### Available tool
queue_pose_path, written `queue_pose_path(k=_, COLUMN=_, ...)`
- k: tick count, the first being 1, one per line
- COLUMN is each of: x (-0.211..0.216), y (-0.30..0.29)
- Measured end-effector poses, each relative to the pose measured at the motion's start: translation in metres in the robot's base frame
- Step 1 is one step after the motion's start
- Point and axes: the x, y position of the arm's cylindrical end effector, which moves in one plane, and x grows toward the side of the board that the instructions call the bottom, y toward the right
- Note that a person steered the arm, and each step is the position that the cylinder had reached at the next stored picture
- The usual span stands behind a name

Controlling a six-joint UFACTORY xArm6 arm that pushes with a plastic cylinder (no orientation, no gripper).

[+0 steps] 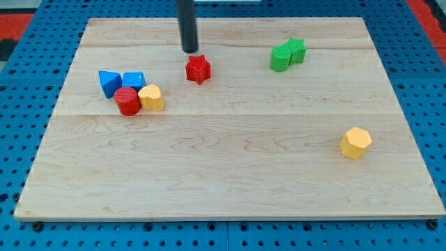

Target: Place the red circle between red star and cube

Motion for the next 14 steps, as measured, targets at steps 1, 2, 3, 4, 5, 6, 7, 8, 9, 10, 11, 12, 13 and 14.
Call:
queue_pose_path(k=1, x=0.009, y=0.026)
queue_pose_path(k=2, x=0.037, y=0.023)
queue_pose_path(k=3, x=0.072, y=0.013)
queue_pose_path(k=4, x=0.073, y=0.03)
queue_pose_path(k=5, x=0.11, y=0.05)
queue_pose_path(k=6, x=0.14, y=0.042)
queue_pose_path(k=7, x=0.14, y=0.059)
queue_pose_path(k=8, x=0.154, y=0.057)
queue_pose_path(k=9, x=0.219, y=0.0)
queue_pose_path(k=10, x=0.225, y=-0.094)
queue_pose_path(k=11, x=0.222, y=-0.144)
queue_pose_path(k=12, x=0.202, y=-0.186)
queue_pose_path(k=13, x=0.157, y=-0.191)
queue_pose_path(k=14, x=0.121, y=-0.193)
